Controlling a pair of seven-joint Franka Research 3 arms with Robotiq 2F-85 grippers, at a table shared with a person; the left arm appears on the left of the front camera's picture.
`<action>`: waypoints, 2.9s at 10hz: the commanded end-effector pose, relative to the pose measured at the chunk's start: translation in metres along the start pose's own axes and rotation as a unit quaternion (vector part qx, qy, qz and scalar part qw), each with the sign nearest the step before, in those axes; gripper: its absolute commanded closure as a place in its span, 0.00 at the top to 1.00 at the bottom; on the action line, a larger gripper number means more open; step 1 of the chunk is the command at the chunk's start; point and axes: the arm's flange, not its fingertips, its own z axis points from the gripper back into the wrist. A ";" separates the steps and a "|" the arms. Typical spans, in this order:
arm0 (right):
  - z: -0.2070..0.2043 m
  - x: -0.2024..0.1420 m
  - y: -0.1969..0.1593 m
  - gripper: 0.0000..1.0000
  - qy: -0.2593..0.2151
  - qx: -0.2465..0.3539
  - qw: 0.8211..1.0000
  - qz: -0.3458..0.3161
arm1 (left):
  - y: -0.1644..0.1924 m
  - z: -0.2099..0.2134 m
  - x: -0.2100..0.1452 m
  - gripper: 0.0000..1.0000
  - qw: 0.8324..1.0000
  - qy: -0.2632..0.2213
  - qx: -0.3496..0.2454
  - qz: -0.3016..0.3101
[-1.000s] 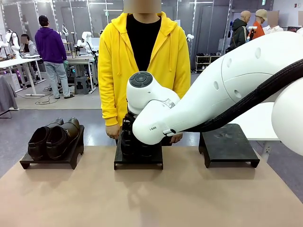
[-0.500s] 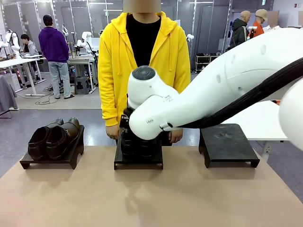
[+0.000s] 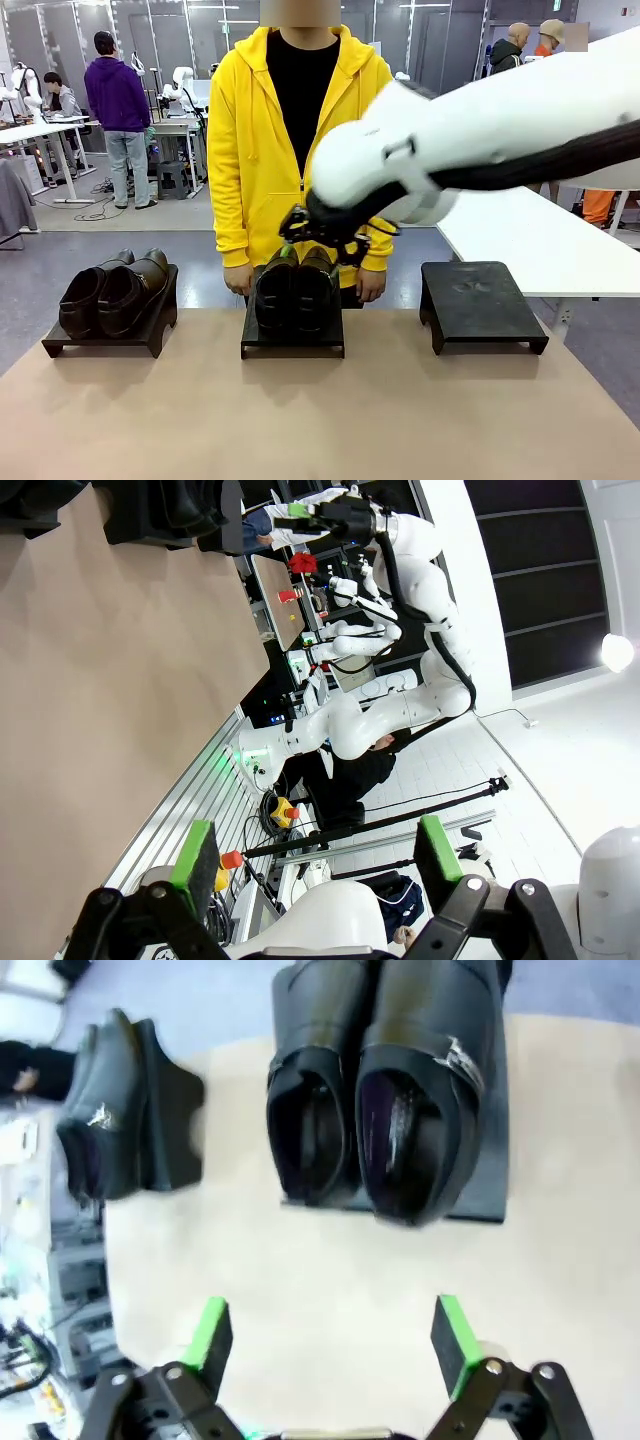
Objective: Place the shoes on the stand as instructed by the person.
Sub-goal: Pick up another pair of Shoes and place it on the Shoes Stand indicated by the person.
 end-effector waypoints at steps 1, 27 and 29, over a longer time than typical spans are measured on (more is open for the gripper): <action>0.048 -0.003 -0.086 1.00 0.063 0.085 0.994 -0.039 | -0.003 0.001 -0.003 1.00 1.000 0.005 0.002 0.005; 0.212 -0.178 -0.564 1.00 -0.284 0.317 0.791 -0.438 | -0.003 0.001 -0.003 1.00 1.000 0.005 0.002 0.005; 0.212 -0.178 -0.564 1.00 -0.284 0.317 0.791 -0.438 | -0.003 0.001 -0.003 1.00 1.000 0.005 0.002 0.005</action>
